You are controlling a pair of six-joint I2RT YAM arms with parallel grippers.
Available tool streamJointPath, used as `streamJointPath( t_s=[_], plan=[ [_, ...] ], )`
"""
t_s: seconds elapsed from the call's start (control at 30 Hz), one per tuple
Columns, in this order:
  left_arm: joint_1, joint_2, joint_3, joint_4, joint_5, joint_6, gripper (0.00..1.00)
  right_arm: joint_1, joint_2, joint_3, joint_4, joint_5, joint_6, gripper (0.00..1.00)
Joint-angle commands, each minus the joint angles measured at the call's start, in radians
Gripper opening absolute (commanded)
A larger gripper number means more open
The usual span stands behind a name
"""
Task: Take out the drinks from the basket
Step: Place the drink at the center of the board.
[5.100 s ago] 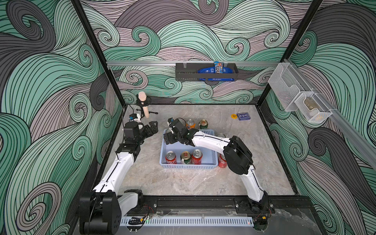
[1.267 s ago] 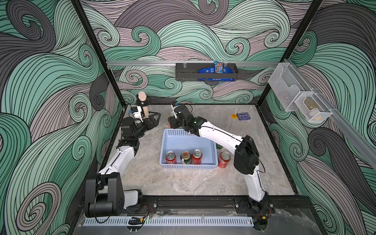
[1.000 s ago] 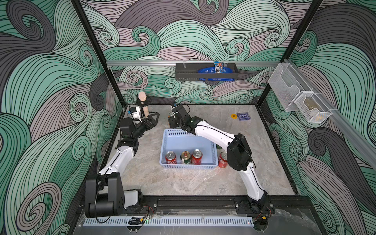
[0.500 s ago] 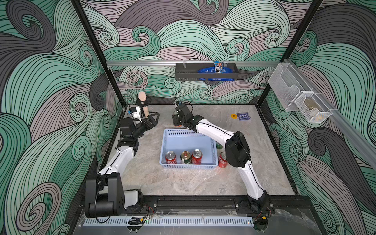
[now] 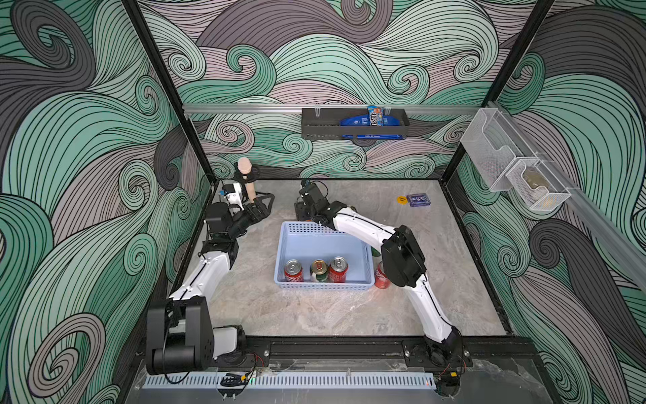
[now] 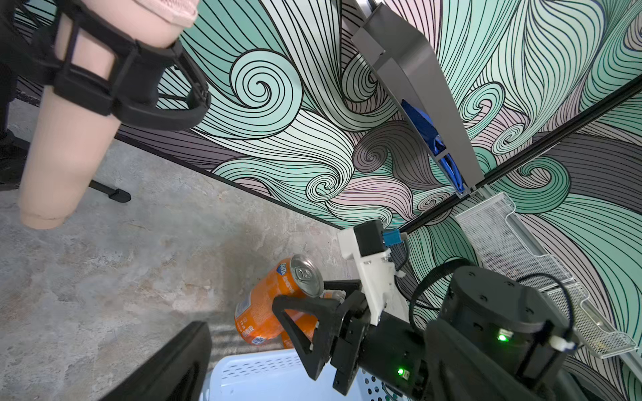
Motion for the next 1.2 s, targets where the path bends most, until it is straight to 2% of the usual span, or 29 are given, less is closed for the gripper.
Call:
streamJointPath(
  t_s=[0.0,0.4,0.6,0.73,1.17],
  plan=[
    [0.01,-0.023,-0.002,0.034,0.023,-0.001,0.99,0.006,-0.012,-0.004,0.086,0.002,0.017,0.6],
    [0.012,-0.014,-0.002,0.041,0.034,-0.01,0.99,0.011,-0.004,-0.037,0.087,-0.027,0.031,0.63],
    [0.013,-0.012,-0.004,0.044,0.037,-0.012,0.99,0.02,-0.013,-0.045,0.087,-0.043,0.037,0.71],
    [0.015,-0.01,-0.004,0.044,0.037,-0.012,0.99,0.023,-0.022,-0.055,0.086,-0.054,0.039,0.81],
    [0.018,-0.009,-0.001,0.035,0.036,0.001,0.99,0.04,-0.164,-0.095,0.087,-0.083,0.01,0.9]
  ],
)
